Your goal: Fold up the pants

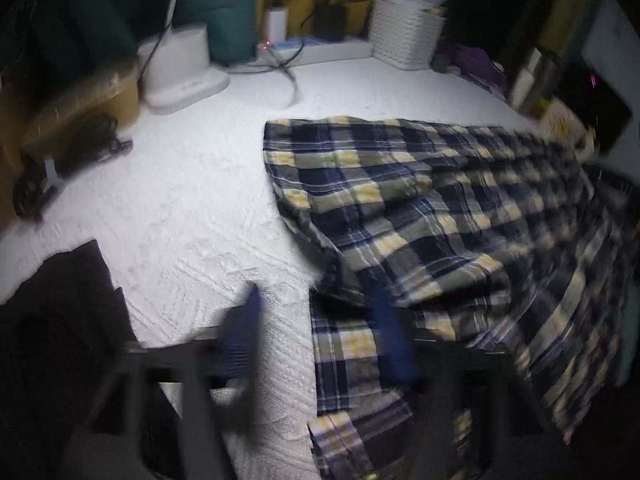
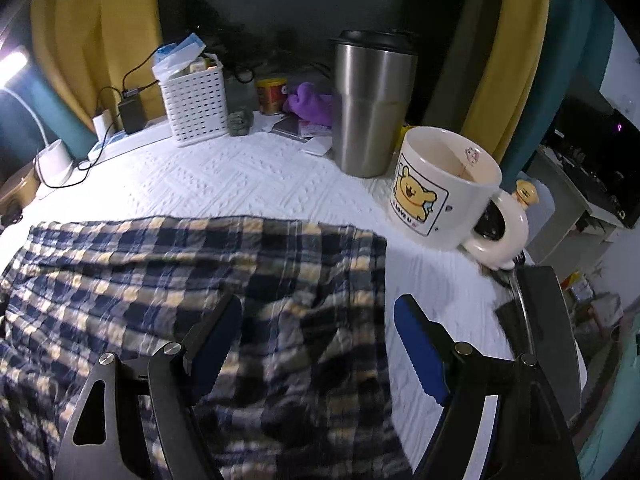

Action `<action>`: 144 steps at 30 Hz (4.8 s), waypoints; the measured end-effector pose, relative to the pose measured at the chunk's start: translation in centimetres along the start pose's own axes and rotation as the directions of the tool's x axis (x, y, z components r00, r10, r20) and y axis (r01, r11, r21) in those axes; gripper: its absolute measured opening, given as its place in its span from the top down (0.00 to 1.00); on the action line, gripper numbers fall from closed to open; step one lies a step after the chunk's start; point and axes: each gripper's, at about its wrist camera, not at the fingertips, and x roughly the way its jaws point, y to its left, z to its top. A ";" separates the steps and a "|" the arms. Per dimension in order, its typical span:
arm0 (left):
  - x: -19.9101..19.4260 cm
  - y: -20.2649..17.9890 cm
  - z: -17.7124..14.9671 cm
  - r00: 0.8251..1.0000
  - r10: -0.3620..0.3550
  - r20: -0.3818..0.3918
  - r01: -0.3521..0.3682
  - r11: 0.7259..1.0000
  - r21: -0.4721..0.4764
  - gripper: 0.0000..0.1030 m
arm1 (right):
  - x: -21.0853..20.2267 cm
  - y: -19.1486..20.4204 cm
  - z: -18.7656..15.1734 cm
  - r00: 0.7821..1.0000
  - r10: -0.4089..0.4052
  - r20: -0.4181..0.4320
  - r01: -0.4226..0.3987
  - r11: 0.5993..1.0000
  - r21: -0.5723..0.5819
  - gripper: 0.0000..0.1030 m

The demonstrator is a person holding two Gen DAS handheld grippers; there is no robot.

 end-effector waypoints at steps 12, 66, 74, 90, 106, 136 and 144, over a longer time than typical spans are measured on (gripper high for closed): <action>-0.5 0.9 -0.8 0.997 0.081 -0.010 -0.081 0.994 -0.071 0.97 | -1.6 -1.4 -3.8 0.999 -0.043 -0.025 0.043 0.999 0.012 0.22; -8.5 -10.2 -13.3 0.983 -0.075 0.166 0.068 0.996 0.052 0.19 | -10.6 1.2 -17.4 0.992 -0.105 0.065 0.115 0.977 -0.177 0.00; -8.6 -12.7 -14.6 0.979 -0.125 0.161 0.093 0.977 0.193 0.08 | -9.4 -0.2 -13.3 0.998 -0.004 0.062 0.006 0.999 -0.045 0.00; -7.3 -12.0 -14.8 0.984 -0.038 0.174 -0.002 0.975 0.224 0.52 | -7.0 -0.6 -9.8 0.998 0.054 0.027 -0.054 0.999 0.000 0.00; -11.2 -9.5 -7.9 0.948 -0.029 0.316 -0.006 0.994 0.110 0.98 | -13.6 4.5 -15.4 0.990 0.085 0.116 -0.061 0.977 -0.202 0.00; -9.2 -10.2 -12.5 0.964 0.005 0.266 -0.047 0.987 0.151 0.97 | -8.3 3.2 -16.6 0.986 -0.074 0.151 0.113 0.956 -0.271 0.76; -5.9 -10.9 -14.0 0.976 0.051 0.211 -0.094 0.975 0.203 0.91 | -10.2 2.1 -15.0 0.985 -0.027 0.171 0.060 0.980 -0.192 0.85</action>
